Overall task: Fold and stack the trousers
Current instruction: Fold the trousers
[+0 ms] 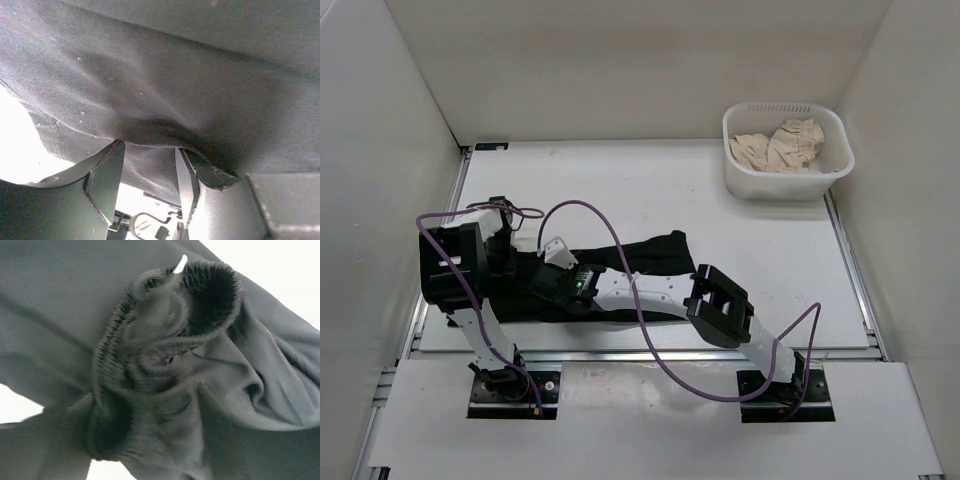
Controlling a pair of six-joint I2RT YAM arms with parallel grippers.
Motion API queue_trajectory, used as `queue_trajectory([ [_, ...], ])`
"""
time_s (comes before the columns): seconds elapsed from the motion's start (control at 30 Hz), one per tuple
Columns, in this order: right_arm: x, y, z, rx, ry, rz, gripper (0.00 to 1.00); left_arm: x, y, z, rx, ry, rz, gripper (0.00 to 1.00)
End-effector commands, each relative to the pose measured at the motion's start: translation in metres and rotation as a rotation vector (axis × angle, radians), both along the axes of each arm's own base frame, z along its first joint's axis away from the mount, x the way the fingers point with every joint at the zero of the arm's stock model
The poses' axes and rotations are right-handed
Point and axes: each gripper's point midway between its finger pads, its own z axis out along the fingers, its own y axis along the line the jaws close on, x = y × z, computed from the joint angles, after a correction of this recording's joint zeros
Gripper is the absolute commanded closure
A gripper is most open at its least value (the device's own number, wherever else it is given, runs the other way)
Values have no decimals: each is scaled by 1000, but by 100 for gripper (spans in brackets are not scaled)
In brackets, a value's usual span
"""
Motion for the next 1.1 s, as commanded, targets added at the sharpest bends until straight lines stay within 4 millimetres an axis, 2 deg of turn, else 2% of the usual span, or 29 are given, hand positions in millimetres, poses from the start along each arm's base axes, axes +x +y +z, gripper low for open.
queue_trajectory([
  [0.0, -11, 25, 13, 21, 35, 188, 21, 13, -29, -26, -136, -53, 36, 42],
  [0.07, -16, 31, 26, 30, 23, 251, 15, 11, -29, -26, -137, -44, 37, 42],
  [0.13, -22, 40, 65, 61, -35, 328, 5, 11, -28, -25, -128, -43, 36, 42],
  [0.17, -23, 42, 80, 86, -44, 347, 5, 11, -28, -25, -128, -43, 36, 42],
  [0.2, -25, 39, 109, 132, -55, 352, 4, 12, -28, -23, -127, -52, 35, 41],
  [0.23, -26, 36, 126, 162, -67, 352, 4, 10, -28, -23, -128, -43, 36, 41],
  [0.27, -26, 31, 138, 187, -77, 338, 1, 11, -25, -20, -127, -54, 44, 40],
  [0.3, -25, 18, 164, 234, -87, 318, 1, 15, -25, -18, -126, -65, 44, 40],
  [0.37, -18, -6, 174, 260, -68, 258, 1, 18, -24, -17, -134, -75, 53, 40],
  [0.4, -19, -26, 179, 271, -49, 236, 1, 18, -21, -14, -133, -75, 62, 40],
  [0.47, -6, -65, 167, 243, 14, 134, 1, 17, -23, -12, -142, -75, 63, 40],
  [0.5, -4, -85, 175, 309, 50, 49, 1, 17, -23, -12, -142, -75, 63, 40],
  [0.53, 11, -123, 137, 248, 111, -57, 1, 17, -20, -9, -141, -87, 71, 40],
  [0.57, 14, -146, 136, 295, 140, -112, 1, 17, -20, -9, -141, -87, 71, 39],
  [0.63, 27, -185, 101, 398, 307, -258, 1, 21, -21, -3, -148, -106, 70, 39],
  [0.67, 23, -204, 72, 443, 350, -292, 1, 21, -21, -3, -148, -106, 70, 39],
  [0.7, 26, -215, 60, 486, 381, -326, 1, 18, -22, -2, -149, -96, 71, 39],
  [0.73, 48, -231, 58, 572, 362, -374, 1, 22, -21, 0, -148, -107, 70, 39],
  [0.8, 45, -253, 29, 583, 444, -414, 1, 24, -21, 3, -148, -109, 70, 39],
  [0.83, 45, -257, 23, 573, 453, -397, 1, 23, -21, 6, -148, -109, 70, 38],
  [0.93, 46, -263, 7, 569, 488, -386, 1, 24, -23, 10, -159, -109, 71, 38],
  [0.97, 39, -257, 0, 579, 538, -364, 1, 25, -23, 12, -158, -118, 70, 38],
  [1.07, 36, -265, -18, 579, 582, -422, 1, 27, -22, 17, -157, -127, 69, 38],
])
